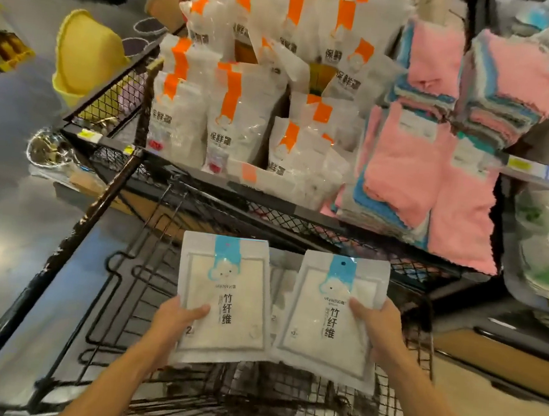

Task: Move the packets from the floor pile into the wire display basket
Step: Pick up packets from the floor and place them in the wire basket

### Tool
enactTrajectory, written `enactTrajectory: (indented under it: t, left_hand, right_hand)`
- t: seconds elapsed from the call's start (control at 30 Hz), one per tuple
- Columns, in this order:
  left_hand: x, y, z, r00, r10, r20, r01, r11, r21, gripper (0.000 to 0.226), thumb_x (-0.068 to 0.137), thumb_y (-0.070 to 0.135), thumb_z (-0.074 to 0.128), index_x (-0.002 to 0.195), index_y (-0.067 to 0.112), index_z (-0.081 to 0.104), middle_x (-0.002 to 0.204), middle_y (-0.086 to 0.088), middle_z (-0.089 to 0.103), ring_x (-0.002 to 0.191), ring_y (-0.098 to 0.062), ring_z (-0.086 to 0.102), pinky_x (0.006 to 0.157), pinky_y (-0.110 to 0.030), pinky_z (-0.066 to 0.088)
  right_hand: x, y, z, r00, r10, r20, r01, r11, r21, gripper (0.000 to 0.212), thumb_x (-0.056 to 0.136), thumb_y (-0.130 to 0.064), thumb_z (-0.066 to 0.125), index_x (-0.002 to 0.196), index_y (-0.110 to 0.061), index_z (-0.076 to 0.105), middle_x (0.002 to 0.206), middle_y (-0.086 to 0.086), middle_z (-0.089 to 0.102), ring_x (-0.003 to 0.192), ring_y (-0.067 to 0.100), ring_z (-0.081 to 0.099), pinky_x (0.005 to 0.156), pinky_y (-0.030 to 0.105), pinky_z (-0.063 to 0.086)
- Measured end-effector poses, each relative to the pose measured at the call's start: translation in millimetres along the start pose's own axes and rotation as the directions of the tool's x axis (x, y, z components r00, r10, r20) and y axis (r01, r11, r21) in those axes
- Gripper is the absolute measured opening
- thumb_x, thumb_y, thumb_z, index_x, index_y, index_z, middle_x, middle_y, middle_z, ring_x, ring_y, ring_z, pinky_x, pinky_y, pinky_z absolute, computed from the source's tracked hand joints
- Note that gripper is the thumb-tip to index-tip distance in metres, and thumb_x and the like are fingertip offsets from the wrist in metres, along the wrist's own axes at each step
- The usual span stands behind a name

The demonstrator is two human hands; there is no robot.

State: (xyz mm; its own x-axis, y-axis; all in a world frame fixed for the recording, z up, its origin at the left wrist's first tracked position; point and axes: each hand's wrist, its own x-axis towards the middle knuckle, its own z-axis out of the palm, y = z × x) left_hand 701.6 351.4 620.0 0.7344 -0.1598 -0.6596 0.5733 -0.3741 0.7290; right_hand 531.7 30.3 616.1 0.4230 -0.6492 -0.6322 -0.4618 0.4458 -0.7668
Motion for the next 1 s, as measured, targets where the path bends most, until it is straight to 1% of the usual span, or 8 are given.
enactTrajectory:
  t: [0.23, 0.4, 0.53, 0.6, 0.67, 0.73, 0.83, 1.0]
  left_hand:
    - [92.6, 0.4, 12.8, 0.996, -0.015, 0.083, 0.005, 0.992, 0.124, 0.027, 0.092, 0.007, 0.073, 0.113, 0.020, 0.061, 0.098, 0.009, 0.070, 0.090, -0.010, 0.067, 0.074, -0.029, 0.056]
    - [137.6, -9.5, 15.7, 0.996, -0.025, 0.083, 0.004, 0.970, 0.245, 0.041, 0.092, 0.007, 0.073, 0.126, 0.018, 0.053, 0.109, 0.001, 0.068, 0.098, -0.018, 0.068, 0.064, -0.022, 0.053]
    - [154.0, -10.4, 18.1, 0.993, 0.072, 0.098, -0.106, 0.907, 0.409, 0.073, 0.092, 0.014, 0.074, 0.148, 0.028, 0.029, 0.122, 0.001, 0.063, 0.097, -0.014, 0.065, 0.072, -0.027, 0.057]
    - [160.2, -14.9, 18.3, 0.980, 0.135, 0.144, -0.194, 0.792, 0.578, 0.078, 0.097, 0.023, 0.068, 0.157, 0.038, 0.020, 0.128, 0.004, 0.052, 0.104, -0.015, 0.059, 0.080, -0.034, 0.055]
    - [164.0, -21.3, 19.5, 0.965, 0.158, 0.209, -0.262, 0.546, 0.796, 0.067, 0.102, 0.038, 0.056, 0.158, 0.041, 0.020, 0.120, -0.001, 0.043, 0.094, -0.019, 0.057, 0.076, -0.037, 0.055]
    - [166.9, -27.4, 22.9, 0.956, 0.176, 0.234, -0.284, 0.358, 0.889, 0.057, 0.105, 0.042, 0.045, 0.157, 0.039, 0.024, 0.111, -0.004, 0.038, 0.089, -0.022, 0.052, 0.074, -0.039, 0.056]
    - [165.2, -31.9, 29.3, 0.947, 0.212, 0.242, -0.290, 0.240, 0.926, 0.053, 0.104, 0.037, 0.040, 0.155, 0.031, 0.027, 0.115, -0.007, 0.037, 0.097, -0.024, 0.045, 0.080, -0.038, 0.052]
    - [157.2, -29.4, 36.9, 0.943, 0.212, 0.255, -0.270, 0.044, 0.962, 0.061, 0.106, 0.044, 0.034, 0.160, 0.020, 0.019, 0.155, -0.020, 0.027, 0.131, -0.032, 0.040, 0.105, -0.041, 0.044]
  right_hand:
    - [43.1, 18.6, 45.9, 0.987, 0.054, -0.153, -0.079, 0.983, -0.166, 0.027, 0.093, -0.006, 0.072, 0.117, -0.013, 0.062, 0.099, 0.002, 0.074, 0.084, 0.019, 0.074, 0.061, 0.032, 0.060]
    - [64.6, 37.0, 89.4, 0.978, 0.074, -0.197, -0.134, 0.941, -0.312, 0.029, 0.093, -0.012, 0.073, 0.118, -0.013, 0.059, 0.105, 0.006, 0.072, 0.091, 0.024, 0.073, 0.079, 0.048, 0.064]
    - [70.3, 50.8, 108.3, 0.967, -0.003, -0.254, -0.118, 0.880, -0.460, 0.037, 0.097, -0.016, 0.070, 0.126, -0.006, 0.050, 0.099, 0.005, 0.069, 0.073, 0.008, 0.065, 0.049, 0.018, 0.053]
    - [68.2, 53.8, 115.4, 0.958, -0.025, -0.287, -0.129, 0.855, -0.503, 0.050, 0.098, -0.018, 0.069, 0.136, -0.005, 0.040, 0.103, 0.006, 0.066, 0.071, 0.008, 0.063, 0.046, 0.017, 0.050]
    - [66.1, 58.2, 122.6, 0.951, -0.073, -0.299, -0.111, 0.825, -0.554, 0.064, 0.098, -0.024, 0.069, 0.146, -0.007, 0.030, 0.129, 0.018, 0.059, 0.090, 0.026, 0.070, 0.065, 0.038, 0.063]
    - [64.0, 62.5, 128.8, 0.944, -0.134, -0.302, -0.095, 0.765, -0.636, 0.071, 0.099, -0.026, 0.067, 0.151, -0.005, 0.025, 0.142, 0.025, 0.048, 0.113, 0.039, 0.063, 0.087, 0.049, 0.060]
    - [64.0, 68.7, 131.1, 0.941, -0.185, -0.282, -0.108, 0.625, -0.773, 0.067, 0.102, -0.028, 0.061, 0.152, -0.001, 0.025, 0.134, 0.028, 0.047, 0.112, 0.040, 0.058, 0.091, 0.048, 0.056]
    - [65.2, 74.2, 124.3, 0.927, -0.307, -0.217, -0.121, 0.301, -0.946, 0.057, 0.100, -0.043, 0.057, 0.141, -0.008, 0.038, 0.124, 0.020, 0.054, 0.107, 0.037, 0.060, 0.087, 0.050, 0.051]
